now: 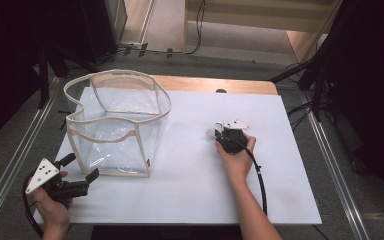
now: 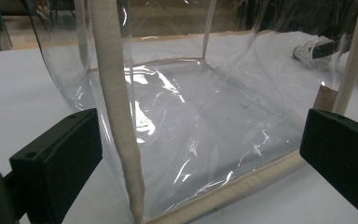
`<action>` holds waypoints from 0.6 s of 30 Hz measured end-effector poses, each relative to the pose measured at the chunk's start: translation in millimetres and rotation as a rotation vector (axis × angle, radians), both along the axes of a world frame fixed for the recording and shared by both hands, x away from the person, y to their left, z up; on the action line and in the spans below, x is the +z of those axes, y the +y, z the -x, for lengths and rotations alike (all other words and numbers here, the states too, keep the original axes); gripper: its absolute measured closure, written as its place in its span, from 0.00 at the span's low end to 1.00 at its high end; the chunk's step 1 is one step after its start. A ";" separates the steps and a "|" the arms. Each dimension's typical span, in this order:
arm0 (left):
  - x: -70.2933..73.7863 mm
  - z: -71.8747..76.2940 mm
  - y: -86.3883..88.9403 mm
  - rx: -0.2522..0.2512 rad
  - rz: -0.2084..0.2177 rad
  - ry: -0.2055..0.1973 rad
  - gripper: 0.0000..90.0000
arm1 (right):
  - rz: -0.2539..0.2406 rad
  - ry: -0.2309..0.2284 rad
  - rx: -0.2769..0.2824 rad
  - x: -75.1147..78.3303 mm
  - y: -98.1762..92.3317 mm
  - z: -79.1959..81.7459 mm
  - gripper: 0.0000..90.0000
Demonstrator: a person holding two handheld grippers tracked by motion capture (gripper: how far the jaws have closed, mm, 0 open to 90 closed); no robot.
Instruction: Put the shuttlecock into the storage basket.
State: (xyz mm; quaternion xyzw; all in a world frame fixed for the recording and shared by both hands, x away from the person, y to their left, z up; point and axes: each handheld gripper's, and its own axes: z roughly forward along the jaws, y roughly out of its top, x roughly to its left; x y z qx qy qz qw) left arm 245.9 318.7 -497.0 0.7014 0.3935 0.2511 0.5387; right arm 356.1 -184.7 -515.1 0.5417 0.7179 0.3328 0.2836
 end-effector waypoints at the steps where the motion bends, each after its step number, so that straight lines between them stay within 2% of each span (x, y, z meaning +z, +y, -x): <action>1: 0.0 0.0 0.1 0.000 -0.001 0.000 0.00 | 0.000 -0.002 -0.003 -0.1 0.2 -0.2 0.70; 7: 0.2 0.0 0.4 0.002 -0.002 0.001 0.00 | -0.010 0.011 -0.039 -0.8 -1.1 -1.5 0.76; 8: 0.2 0.1 0.4 0.002 -0.002 0.002 0.00 | -0.009 0.010 -0.047 -0.8 -1.6 -1.4 0.80; 14: 0.2 0.1 0.5 0.003 -0.001 0.002 0.00 | -0.032 0.007 -0.056 -0.4 -3.3 -0.8 0.92; 18: 0.3 0.1 0.5 0.004 -0.001 0.002 0.00 | -0.040 0.008 -0.052 -0.1 -4.9 -0.6 0.94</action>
